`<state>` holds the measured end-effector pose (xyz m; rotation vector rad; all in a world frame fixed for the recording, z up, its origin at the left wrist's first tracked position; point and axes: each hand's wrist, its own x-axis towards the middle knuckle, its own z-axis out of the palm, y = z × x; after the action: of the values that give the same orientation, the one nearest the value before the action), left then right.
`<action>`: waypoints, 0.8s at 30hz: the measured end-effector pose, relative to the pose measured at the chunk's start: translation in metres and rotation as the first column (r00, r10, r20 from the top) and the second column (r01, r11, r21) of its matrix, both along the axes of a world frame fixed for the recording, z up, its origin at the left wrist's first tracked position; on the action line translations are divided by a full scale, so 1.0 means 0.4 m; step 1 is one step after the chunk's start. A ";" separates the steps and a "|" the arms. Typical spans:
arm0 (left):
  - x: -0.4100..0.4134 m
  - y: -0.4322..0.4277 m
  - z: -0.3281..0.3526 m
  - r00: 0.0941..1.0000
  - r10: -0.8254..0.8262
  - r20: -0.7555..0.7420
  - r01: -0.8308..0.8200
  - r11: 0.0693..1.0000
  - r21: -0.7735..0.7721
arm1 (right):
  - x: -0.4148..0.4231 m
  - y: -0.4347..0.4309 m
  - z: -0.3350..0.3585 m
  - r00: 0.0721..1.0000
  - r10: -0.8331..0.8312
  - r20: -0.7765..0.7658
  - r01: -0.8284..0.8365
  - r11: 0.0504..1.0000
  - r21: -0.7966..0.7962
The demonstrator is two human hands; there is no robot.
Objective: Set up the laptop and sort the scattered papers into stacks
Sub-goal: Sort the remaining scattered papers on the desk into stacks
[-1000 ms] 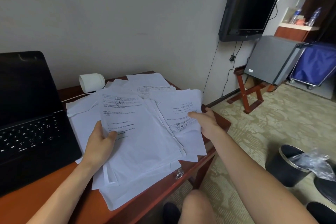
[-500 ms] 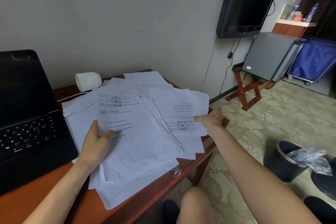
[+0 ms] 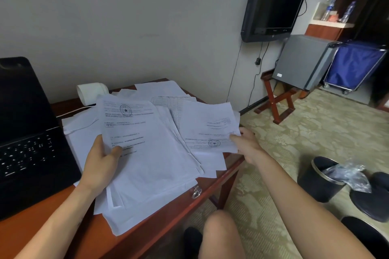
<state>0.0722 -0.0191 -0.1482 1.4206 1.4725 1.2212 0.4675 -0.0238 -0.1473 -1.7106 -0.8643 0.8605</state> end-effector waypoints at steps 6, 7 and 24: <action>-0.007 -0.003 0.000 0.996 0.012 0.092 -0.011 1.000 -0.011 | 0.033 -0.032 -0.005 0.988 -0.098 -0.121 0.115 0.984 0.137; -0.004 -0.002 -0.002 0.993 0.015 0.117 -0.014 1.000 -0.015 | 0.037 -0.046 -0.004 0.984 -0.098 -0.152 0.121 0.981 0.153; 0.041 -0.027 -0.001 0.947 -0.116 0.300 0.145 0.986 -0.078 | 0.039 -0.221 0.015 0.903 0.139 -0.407 -0.017 0.957 0.289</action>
<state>0.0885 -0.0300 -0.1485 1.1902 1.1980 1.2007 0.4833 -0.1123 -0.1412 -1.1862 -0.7180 1.0620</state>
